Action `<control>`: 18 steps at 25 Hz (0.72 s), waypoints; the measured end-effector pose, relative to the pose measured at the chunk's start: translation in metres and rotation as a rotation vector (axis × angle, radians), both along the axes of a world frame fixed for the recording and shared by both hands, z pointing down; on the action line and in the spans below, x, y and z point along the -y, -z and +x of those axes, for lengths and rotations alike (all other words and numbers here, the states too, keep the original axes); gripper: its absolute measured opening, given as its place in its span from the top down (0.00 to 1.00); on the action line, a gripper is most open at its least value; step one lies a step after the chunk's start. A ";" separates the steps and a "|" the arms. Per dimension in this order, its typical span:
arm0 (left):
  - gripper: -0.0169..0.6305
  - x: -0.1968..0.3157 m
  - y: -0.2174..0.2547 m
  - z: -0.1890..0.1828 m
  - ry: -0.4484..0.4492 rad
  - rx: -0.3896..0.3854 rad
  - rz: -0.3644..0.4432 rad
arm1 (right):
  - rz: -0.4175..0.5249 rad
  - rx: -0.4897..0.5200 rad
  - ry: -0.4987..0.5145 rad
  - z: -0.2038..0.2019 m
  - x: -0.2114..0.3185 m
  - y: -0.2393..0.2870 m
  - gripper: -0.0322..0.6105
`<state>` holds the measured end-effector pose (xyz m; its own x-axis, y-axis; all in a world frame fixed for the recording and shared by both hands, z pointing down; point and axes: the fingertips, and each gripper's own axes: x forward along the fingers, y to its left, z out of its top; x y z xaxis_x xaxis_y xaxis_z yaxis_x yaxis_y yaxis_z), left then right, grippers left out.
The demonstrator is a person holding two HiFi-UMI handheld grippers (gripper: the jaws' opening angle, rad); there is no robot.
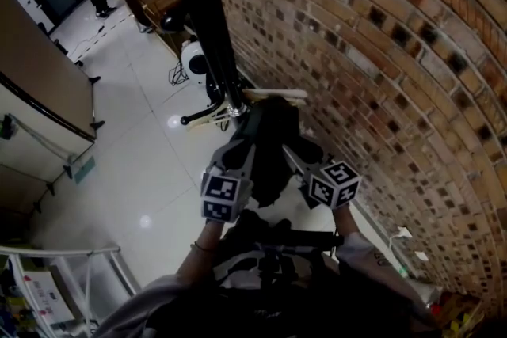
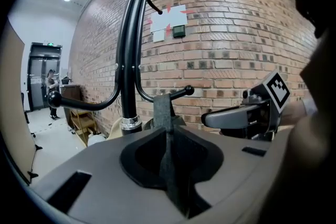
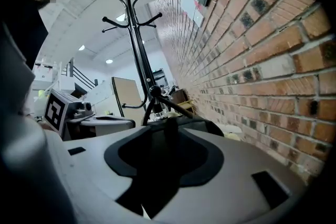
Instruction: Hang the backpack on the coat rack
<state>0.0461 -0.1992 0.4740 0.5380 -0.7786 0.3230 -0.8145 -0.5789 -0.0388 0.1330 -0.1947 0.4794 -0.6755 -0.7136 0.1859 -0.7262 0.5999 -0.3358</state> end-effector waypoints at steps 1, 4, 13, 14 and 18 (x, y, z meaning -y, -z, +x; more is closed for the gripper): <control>0.92 -0.003 0.001 0.000 -0.011 0.001 0.008 | 0.003 -0.003 -0.007 -0.002 -0.002 0.000 0.69; 0.95 -0.010 0.003 0.001 -0.040 -0.010 0.007 | 0.018 -0.028 -0.043 -0.010 -0.010 0.002 0.75; 0.97 -0.022 -0.002 -0.011 -0.087 -0.010 -0.027 | 0.003 0.032 -0.148 -0.041 -0.027 0.013 0.94; 0.97 -0.023 -0.003 -0.014 -0.098 -0.023 -0.022 | 0.004 0.024 -0.149 -0.047 -0.029 0.013 0.94; 0.97 -0.032 -0.002 -0.035 -0.112 -0.042 -0.025 | 0.011 0.004 -0.164 -0.068 -0.040 0.016 0.94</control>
